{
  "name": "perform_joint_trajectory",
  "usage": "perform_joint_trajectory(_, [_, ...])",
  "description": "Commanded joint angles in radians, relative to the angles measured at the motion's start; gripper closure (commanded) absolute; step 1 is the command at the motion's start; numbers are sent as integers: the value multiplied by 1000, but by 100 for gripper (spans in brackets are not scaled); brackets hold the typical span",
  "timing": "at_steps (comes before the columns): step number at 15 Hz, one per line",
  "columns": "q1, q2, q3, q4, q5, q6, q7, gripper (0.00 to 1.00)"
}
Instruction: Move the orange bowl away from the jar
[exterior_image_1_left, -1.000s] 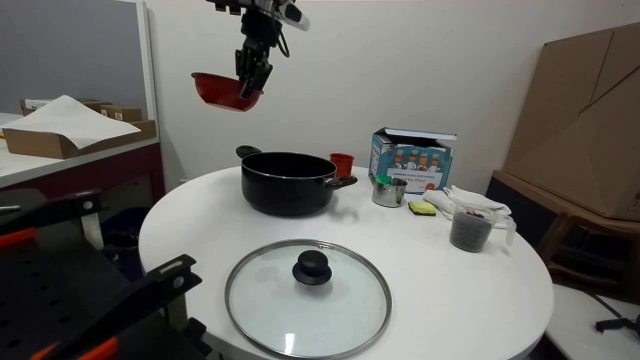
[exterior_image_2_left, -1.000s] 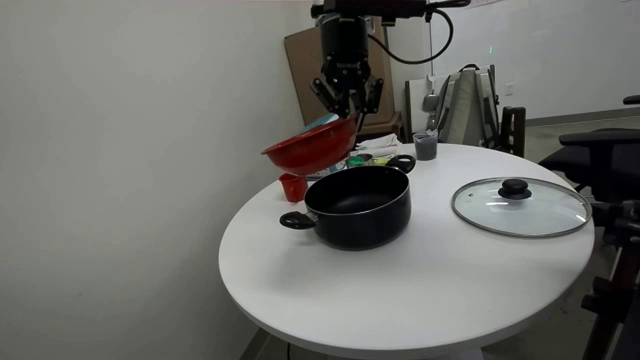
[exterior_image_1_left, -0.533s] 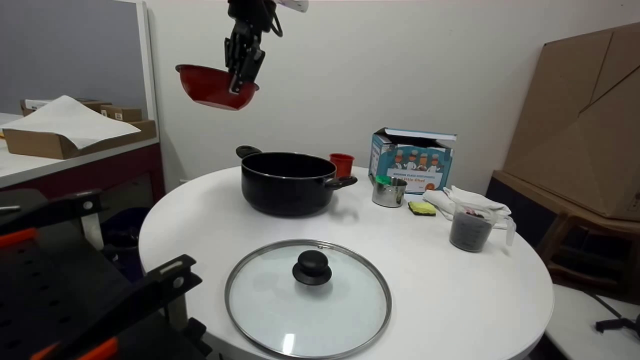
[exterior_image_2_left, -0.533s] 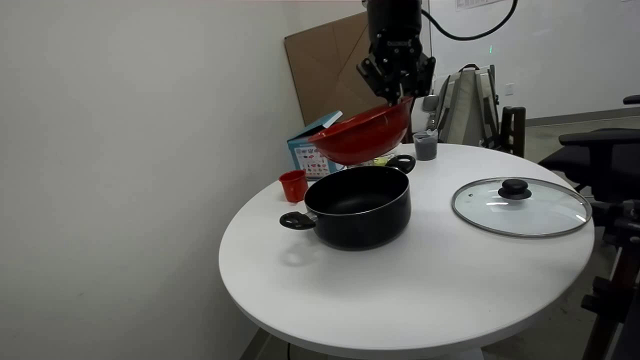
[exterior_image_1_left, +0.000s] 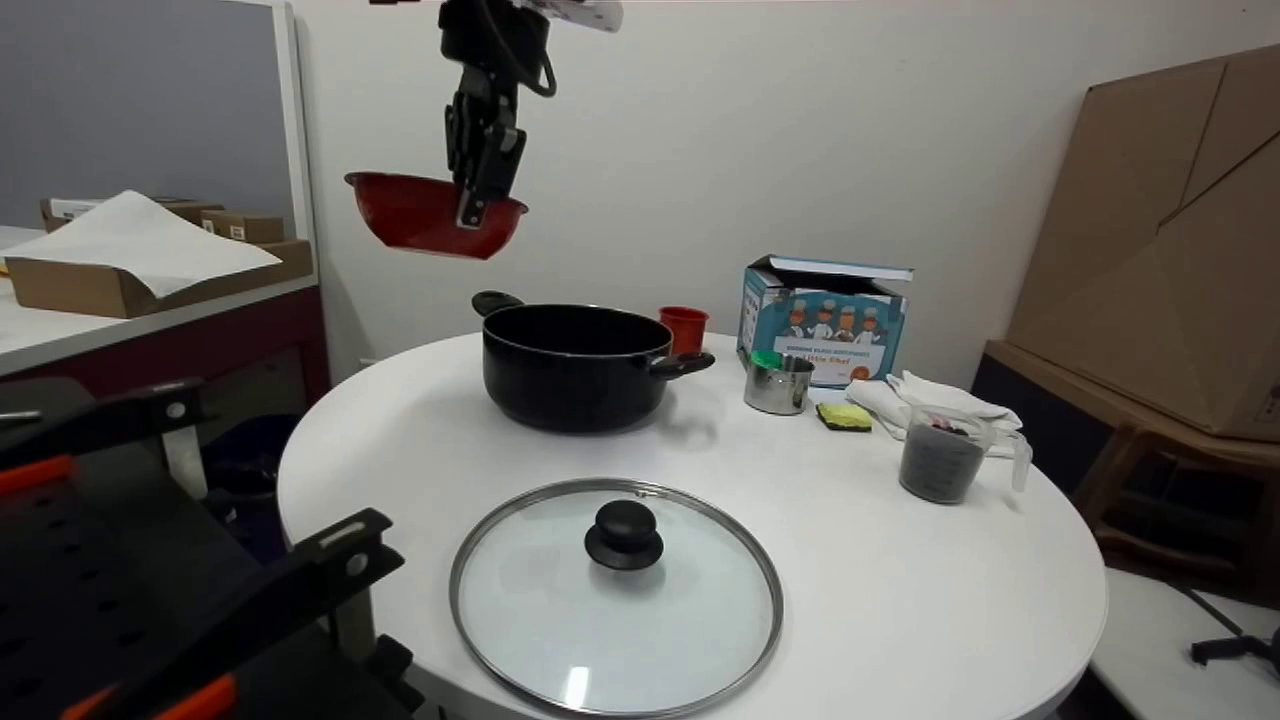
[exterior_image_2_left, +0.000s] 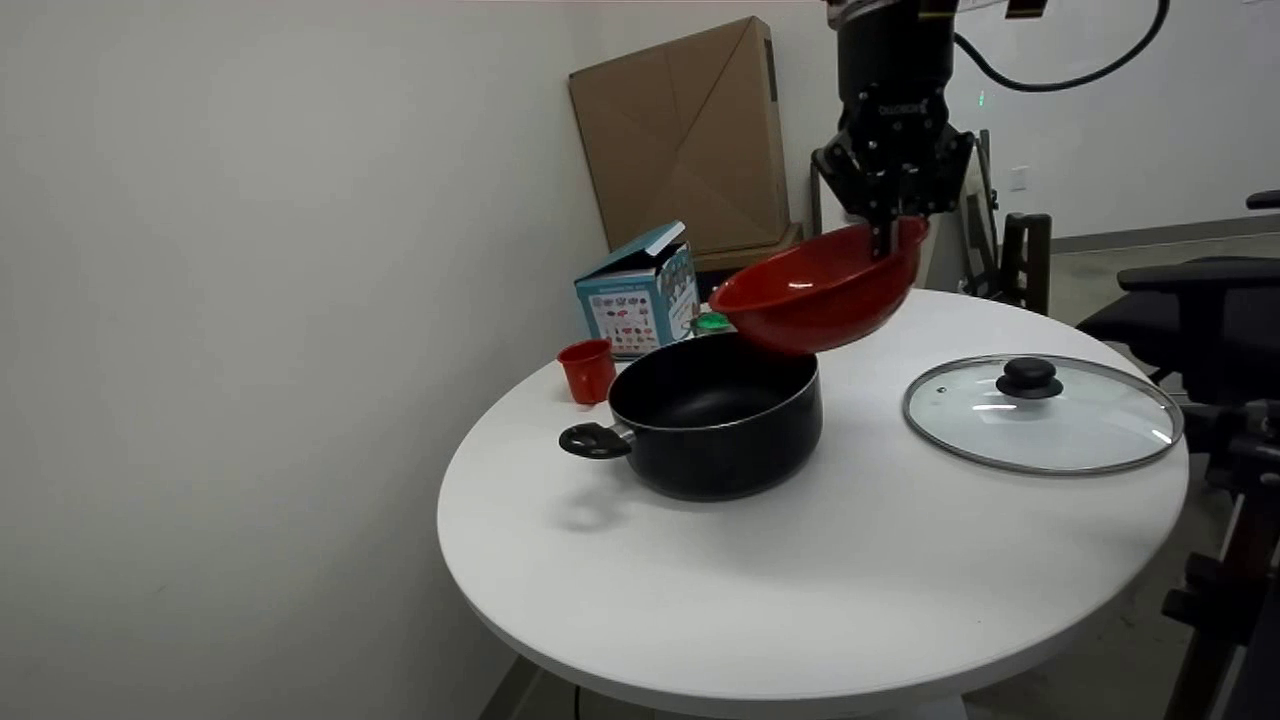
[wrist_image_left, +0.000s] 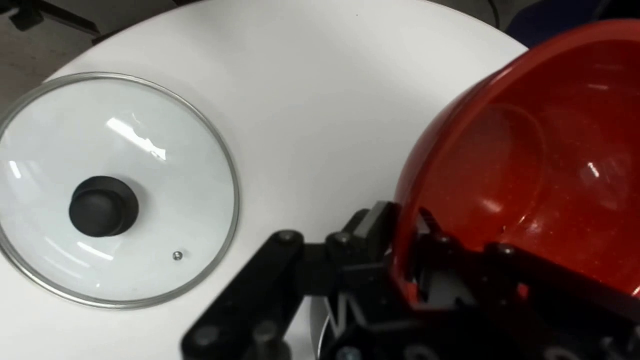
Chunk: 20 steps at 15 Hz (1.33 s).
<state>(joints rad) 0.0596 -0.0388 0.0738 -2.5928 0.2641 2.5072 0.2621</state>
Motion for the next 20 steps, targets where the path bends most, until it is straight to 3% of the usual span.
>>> perform_joint_trajectory(1, [-9,-52,-9,-87,-29,47,27,93])
perform_joint_trajectory(9, [-39,10,-30,-162,-115,226,25,93])
perform_joint_trajectory(16, [-6,118,0,-154,49,375,-50,93])
perform_joint_trajectory(20, [-10,191,69,-154,183,458,-124,93])
